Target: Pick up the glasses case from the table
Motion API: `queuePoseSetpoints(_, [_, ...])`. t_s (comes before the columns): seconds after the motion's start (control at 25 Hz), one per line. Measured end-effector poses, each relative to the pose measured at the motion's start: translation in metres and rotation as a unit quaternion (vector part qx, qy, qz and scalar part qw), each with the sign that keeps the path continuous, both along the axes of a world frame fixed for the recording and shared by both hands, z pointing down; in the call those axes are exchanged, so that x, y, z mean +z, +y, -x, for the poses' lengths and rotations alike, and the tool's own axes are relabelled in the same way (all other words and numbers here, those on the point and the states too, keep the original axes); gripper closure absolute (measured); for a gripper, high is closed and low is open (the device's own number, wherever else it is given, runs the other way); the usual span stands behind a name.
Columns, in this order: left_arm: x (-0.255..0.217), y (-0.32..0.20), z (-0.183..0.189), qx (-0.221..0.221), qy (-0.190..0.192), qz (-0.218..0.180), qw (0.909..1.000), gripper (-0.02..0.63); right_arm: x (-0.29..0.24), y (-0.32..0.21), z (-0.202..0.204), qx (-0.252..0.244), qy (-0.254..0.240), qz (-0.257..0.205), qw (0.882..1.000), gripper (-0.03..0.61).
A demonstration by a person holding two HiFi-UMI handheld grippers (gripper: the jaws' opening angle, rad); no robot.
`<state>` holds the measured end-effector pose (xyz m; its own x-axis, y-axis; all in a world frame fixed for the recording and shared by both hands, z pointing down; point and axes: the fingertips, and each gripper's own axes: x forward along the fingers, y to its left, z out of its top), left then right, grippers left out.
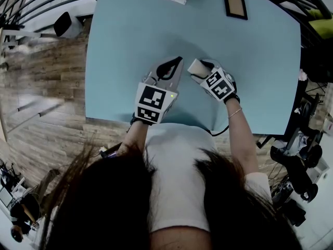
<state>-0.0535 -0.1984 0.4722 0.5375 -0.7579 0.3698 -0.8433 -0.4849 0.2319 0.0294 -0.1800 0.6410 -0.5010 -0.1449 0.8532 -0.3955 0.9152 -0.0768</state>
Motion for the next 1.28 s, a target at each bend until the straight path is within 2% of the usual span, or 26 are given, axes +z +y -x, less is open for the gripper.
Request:
queuePoseSetpoints(0.64, [-0.013,0.007,-0.002,0.002,-0.003,-0.018,0.9998,0.557,-0.036,0.001,0.003,0.021,-0.036,-0.046,0.998,0.29])
queuePoseSetpoints(1.28, [-0.035,0.024,-0.004,-0.001,-0.015,-0.046,0.9988,0.557,-0.084,-0.001,-0.002,0.056,-0.084,-0.112,0.989,0.291])
